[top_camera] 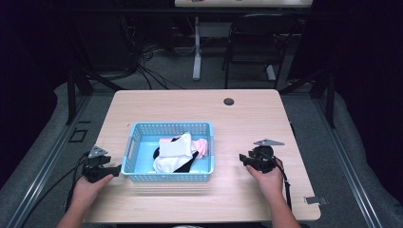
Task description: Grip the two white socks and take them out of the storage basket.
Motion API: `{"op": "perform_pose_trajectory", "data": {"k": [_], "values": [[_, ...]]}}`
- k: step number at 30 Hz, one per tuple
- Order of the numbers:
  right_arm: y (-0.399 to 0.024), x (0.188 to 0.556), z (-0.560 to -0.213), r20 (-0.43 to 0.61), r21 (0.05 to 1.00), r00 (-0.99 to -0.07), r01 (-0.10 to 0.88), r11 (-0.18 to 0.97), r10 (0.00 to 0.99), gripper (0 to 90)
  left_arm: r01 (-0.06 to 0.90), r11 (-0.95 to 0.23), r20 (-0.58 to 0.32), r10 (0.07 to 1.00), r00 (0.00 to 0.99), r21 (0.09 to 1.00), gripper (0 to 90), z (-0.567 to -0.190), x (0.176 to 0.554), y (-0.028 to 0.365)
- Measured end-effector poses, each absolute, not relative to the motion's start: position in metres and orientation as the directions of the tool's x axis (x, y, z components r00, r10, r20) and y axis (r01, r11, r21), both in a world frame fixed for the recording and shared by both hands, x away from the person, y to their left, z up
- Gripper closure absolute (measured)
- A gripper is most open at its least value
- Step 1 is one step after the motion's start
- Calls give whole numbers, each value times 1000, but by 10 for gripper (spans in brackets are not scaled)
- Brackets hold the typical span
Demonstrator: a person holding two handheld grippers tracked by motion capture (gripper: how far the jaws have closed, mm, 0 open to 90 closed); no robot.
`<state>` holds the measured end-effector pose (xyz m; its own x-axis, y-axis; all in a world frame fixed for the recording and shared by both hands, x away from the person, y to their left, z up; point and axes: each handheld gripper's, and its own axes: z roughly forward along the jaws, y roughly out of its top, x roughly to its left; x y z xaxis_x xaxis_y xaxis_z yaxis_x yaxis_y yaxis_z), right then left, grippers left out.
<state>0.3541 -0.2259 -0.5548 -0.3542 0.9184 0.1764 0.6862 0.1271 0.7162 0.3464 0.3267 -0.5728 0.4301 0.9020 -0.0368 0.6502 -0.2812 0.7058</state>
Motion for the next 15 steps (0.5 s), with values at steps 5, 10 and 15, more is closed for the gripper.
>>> {"op": "perform_pose_trajectory", "data": {"k": [5,10,15], "values": [[-224,353,-553,185,721,-357,682,121,916,529,651,-285,-35,901,431,703,264,-573,346,327],[-222,354,-553,178,722,-361,680,128,915,529,657,-271,-43,907,419,703,264,-574,347,329],[-223,354,-552,187,719,-360,684,122,914,529,658,-274,-40,907,420,701,264,-575,348,329]]}}
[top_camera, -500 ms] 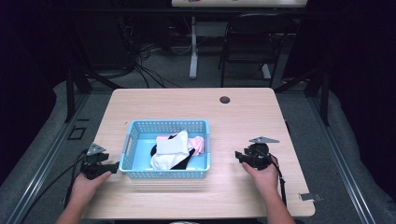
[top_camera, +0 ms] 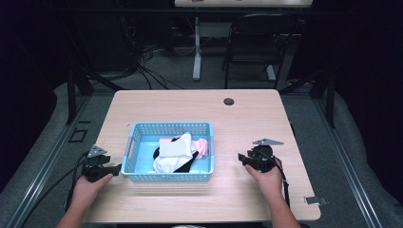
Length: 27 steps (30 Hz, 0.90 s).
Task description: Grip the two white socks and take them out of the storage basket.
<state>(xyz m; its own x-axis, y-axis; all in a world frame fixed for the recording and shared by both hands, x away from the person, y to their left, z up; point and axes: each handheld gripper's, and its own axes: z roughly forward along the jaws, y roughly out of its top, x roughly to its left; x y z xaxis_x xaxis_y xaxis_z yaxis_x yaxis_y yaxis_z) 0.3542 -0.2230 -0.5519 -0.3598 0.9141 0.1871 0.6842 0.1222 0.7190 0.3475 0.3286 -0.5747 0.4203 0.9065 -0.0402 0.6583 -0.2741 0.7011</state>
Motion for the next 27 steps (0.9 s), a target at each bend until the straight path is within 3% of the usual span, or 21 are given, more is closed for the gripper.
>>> {"op": "perform_pose_trajectory", "data": {"k": [16,27], "values": [[-207,361,-523,198,729,-397,671,136,896,528,651,-266,-40,909,415,710,264,-573,345,330],[-163,379,-477,181,727,-520,642,242,835,526,651,-272,-37,907,420,709,264,-573,345,330]]}}
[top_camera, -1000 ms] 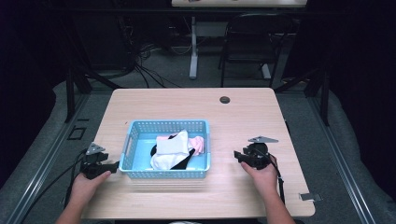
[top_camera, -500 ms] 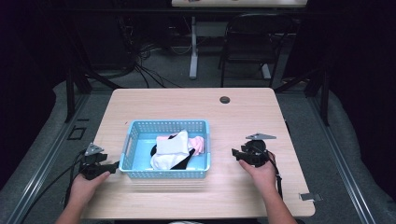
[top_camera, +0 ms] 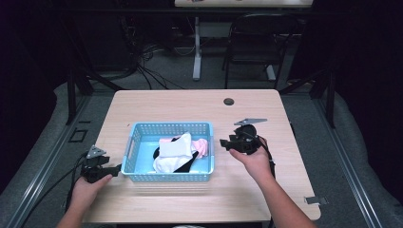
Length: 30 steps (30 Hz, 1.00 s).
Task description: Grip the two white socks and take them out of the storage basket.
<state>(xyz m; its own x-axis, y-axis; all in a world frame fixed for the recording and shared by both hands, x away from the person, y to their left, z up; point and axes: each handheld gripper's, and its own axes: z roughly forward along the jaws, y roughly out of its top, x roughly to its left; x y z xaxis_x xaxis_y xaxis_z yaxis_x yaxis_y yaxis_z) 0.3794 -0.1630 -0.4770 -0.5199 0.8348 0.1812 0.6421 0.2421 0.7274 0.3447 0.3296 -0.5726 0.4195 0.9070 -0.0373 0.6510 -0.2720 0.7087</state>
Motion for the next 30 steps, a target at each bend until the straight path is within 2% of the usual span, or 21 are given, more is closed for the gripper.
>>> {"op": "perform_pose_trajectory", "data": {"k": [14,30], "values": [[-95,409,-470,150,678,-608,637,366,780,545,650,-271,-41,906,422,710,264,-572,345,329],[-37,454,-496,170,529,-579,736,422,797,578,646,-267,-45,905,424,715,264,-572,345,329]]}}
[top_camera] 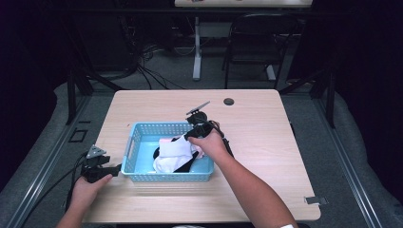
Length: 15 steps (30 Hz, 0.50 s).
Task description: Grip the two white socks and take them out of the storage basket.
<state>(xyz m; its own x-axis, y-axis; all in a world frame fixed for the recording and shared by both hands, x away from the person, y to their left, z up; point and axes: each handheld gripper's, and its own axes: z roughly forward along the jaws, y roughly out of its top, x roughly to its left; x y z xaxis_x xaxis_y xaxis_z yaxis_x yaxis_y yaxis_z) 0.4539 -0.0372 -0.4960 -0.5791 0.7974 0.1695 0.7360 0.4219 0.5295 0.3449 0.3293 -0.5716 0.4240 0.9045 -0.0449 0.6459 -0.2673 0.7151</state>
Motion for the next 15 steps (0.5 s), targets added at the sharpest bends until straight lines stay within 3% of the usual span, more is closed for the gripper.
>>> {"op": "perform_pose_trajectory", "data": {"k": [11,15], "values": [[-25,470,-510,208,440,-514,809,390,832,570,645,-266,-48,904,425,716,264,-571,345,329],[-25,473,-514,210,417,-509,819,394,835,608,645,-267,-47,904,426,716,264,-571,345,329]]}}
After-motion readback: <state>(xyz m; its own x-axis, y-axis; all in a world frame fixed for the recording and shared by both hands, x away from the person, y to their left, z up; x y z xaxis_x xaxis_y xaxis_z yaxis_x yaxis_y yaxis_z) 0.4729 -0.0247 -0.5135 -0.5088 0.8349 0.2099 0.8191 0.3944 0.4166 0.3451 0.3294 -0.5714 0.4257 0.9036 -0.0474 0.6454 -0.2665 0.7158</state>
